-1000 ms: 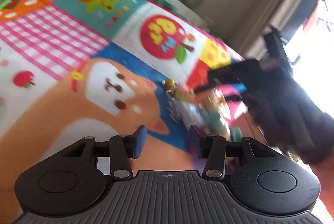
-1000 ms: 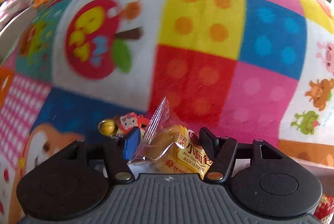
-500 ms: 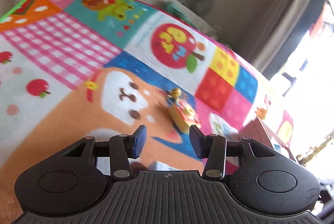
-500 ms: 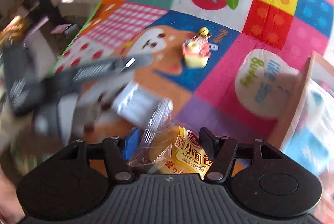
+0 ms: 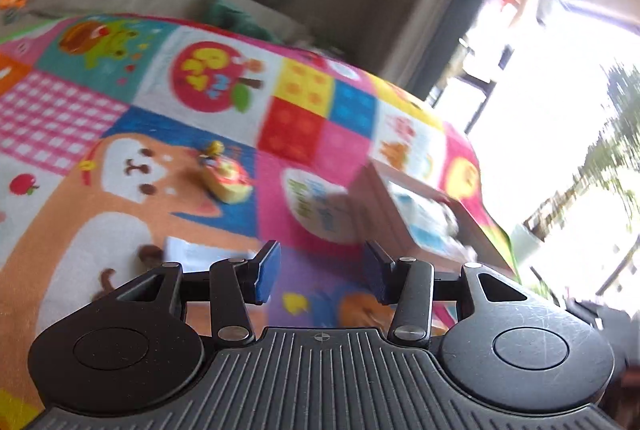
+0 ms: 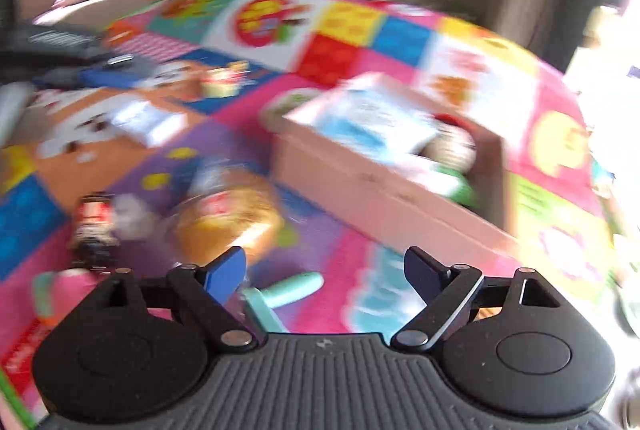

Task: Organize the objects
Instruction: 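Grasp the wrapped bread roll with the right gripper and lift it, then carry the bread roll toward the box with the right gripper while the left grasps the pink toy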

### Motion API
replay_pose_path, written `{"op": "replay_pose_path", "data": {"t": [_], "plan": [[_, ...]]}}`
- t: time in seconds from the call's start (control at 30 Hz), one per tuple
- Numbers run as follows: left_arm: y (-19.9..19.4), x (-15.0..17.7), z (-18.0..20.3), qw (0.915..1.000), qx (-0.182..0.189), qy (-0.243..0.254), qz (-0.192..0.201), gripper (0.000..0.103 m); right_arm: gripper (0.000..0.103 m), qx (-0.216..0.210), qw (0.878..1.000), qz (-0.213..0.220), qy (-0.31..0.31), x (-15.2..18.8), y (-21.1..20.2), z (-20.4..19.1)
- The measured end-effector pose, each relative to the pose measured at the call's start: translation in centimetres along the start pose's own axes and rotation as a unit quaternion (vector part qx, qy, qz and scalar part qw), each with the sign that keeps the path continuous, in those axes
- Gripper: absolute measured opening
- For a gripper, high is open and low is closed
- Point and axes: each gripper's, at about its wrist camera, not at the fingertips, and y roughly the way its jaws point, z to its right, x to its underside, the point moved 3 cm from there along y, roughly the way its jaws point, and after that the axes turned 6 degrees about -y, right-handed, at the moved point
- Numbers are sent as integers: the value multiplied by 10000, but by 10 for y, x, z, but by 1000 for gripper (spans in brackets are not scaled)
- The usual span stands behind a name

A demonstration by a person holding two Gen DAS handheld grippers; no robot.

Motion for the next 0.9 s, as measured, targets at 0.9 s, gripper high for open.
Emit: {"op": "replay_pose_path", "data": {"t": [0.9], "plan": [[-5, 105, 96, 9460, -419, 2684, -1768, 50, 103, -105, 9648, 23, 2626, 81, 7, 61]]}}
